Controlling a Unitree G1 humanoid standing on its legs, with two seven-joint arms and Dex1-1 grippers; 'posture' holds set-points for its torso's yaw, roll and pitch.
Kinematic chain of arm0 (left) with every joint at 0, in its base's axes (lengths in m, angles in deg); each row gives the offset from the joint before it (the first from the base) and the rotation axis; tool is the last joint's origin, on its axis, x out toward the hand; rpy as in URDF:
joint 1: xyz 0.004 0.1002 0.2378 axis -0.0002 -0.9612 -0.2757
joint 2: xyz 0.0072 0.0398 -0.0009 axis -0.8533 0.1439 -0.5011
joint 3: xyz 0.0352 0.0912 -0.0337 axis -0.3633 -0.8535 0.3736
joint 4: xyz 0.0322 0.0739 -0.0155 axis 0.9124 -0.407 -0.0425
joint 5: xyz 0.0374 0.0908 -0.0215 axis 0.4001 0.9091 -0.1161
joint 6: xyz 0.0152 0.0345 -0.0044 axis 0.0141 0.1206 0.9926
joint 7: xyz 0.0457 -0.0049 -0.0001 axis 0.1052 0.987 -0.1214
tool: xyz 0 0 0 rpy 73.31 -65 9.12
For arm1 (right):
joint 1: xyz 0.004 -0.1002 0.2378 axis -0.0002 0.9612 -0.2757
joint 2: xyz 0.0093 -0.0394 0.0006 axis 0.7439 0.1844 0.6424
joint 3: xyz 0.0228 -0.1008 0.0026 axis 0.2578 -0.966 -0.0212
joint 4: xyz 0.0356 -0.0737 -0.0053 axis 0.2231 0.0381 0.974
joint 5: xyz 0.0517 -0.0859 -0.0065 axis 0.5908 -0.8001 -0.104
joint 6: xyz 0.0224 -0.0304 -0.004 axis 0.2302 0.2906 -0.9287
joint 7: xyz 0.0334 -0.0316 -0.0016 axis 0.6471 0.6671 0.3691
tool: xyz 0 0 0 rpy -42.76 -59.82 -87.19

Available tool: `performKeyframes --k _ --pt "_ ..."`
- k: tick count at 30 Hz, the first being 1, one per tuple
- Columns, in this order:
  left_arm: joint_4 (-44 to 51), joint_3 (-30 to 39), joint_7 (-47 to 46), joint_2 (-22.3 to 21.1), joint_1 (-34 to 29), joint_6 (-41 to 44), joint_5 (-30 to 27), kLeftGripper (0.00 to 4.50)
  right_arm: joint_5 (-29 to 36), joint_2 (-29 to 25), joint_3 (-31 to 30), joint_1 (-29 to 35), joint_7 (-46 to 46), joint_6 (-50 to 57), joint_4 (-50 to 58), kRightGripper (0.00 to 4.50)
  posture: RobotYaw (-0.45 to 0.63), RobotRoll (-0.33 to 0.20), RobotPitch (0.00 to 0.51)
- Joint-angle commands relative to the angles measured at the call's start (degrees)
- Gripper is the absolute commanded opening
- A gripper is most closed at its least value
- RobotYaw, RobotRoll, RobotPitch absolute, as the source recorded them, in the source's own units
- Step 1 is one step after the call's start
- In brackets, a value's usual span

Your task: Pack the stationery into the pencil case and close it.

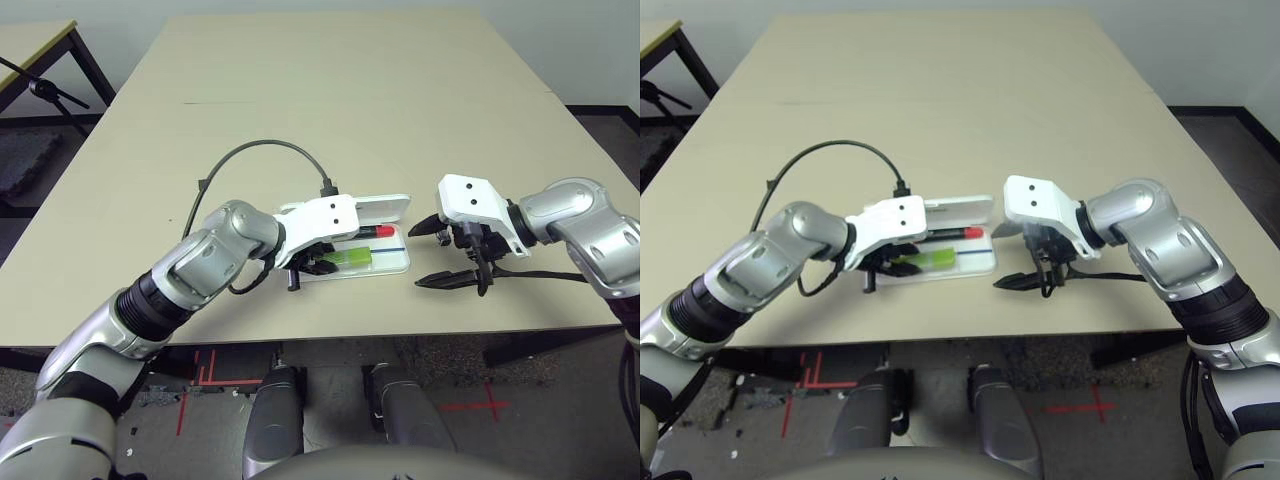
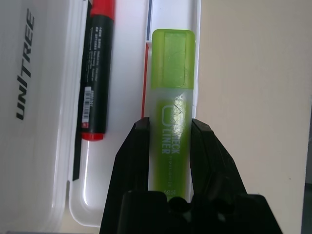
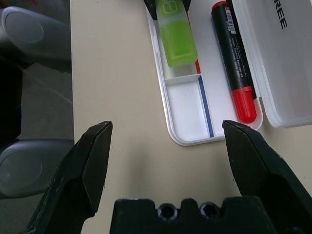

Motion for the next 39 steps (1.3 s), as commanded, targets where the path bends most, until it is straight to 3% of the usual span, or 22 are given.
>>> performKeyframes --k 1,13,22,23,32,39 --pt "-1.8 -1.3 0.3 0.6 0.8 -1.2 1.6 1.07 -0.2 -0.4 -0.3 0.5 -0.1 -0.3 0.4 4.5 -0.07 0.0 0.115" --pt "-0.5 -0.8 1.5 0.0 -0.1 -1.5 2.0 1.07 -0.8 0.1 -0.6 0.9 -0.5 -1.0 -0.2 4.5 -0.07 0.0 0.115" --pt "4.1 2.6 2.7 -3.9 -2.0 -1.5 0.3 4.38 -1.2 0.2 -0.7 1.4 -0.5 -2.2 -1.2 4.5 -0.06 0.0 0.119" --pt "5.1 3.8 3.3 -4.8 -2.5 -1.8 -0.3 4.48 -1.3 0.2 -0.6 1.4 -0.5 -2.3 -1.3 4.5 -0.06 0.0 0.119" --pt "11.0 18.1 9.0 -13.7 -9.5 -10.2 -8.7 4.48 -1.3 0.1 -0.3 1.9 -0.5 -2.9 -2.1 4.5 -0.05 0.0 0.122" --pt "12.2 24.6 9.4 -15.2 -12.4 -11.4 -13.3 4.48 -0.6 0.7 -0.2 2.2 -0.3 -2.9 -2.3 4.5 -0.04 0.0 0.129"
